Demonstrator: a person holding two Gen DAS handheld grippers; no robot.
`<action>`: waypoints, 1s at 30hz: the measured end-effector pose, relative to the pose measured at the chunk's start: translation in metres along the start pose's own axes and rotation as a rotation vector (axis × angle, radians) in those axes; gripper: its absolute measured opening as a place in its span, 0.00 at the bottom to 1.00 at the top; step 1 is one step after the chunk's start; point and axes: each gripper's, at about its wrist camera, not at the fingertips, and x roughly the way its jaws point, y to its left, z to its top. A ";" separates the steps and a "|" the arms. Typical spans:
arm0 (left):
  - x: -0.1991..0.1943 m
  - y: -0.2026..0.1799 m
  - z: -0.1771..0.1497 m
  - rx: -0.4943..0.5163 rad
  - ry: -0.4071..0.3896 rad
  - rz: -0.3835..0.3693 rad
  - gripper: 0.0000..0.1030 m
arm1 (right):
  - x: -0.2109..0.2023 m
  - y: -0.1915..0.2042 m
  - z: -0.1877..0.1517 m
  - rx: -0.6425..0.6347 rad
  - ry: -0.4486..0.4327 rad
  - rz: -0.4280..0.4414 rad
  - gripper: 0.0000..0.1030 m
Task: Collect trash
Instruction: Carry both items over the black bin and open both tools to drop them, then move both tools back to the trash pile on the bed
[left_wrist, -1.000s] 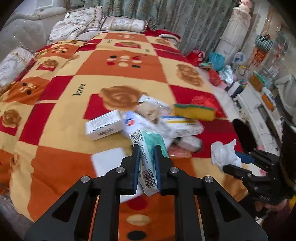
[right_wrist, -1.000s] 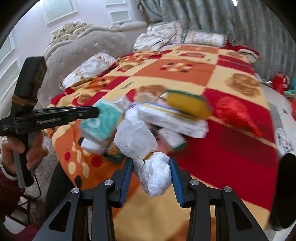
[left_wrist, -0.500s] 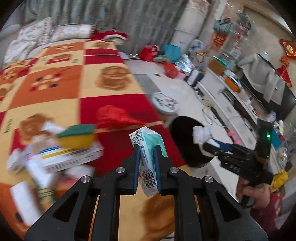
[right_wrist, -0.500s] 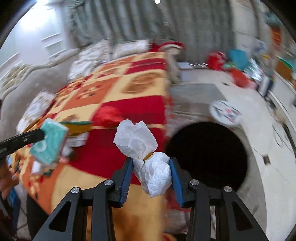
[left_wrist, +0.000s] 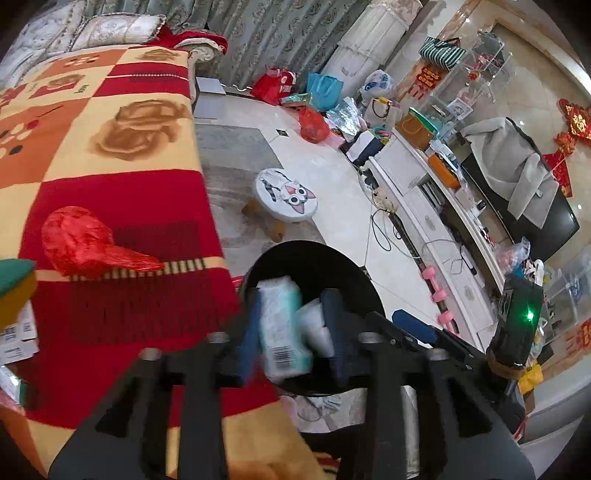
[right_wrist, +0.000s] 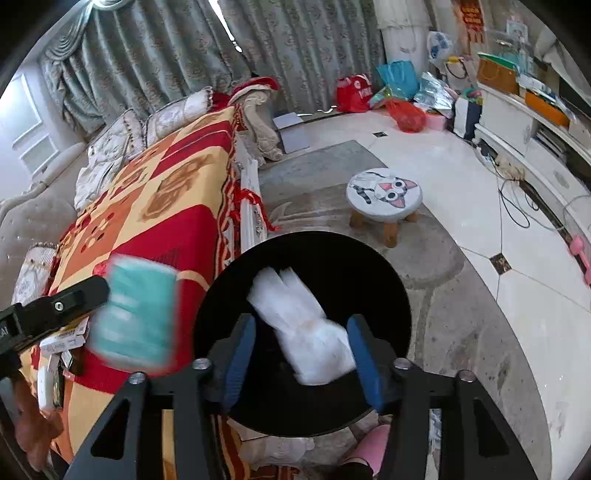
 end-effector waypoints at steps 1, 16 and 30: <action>0.000 0.000 -0.001 -0.004 0.000 -0.002 0.51 | -0.001 0.000 0.000 0.002 -0.006 0.004 0.63; -0.049 0.025 -0.029 0.099 -0.077 0.289 0.52 | -0.009 0.046 -0.021 -0.104 -0.015 0.021 0.65; -0.122 0.087 -0.057 0.028 -0.145 0.444 0.52 | -0.017 0.134 -0.037 -0.235 -0.016 0.116 0.72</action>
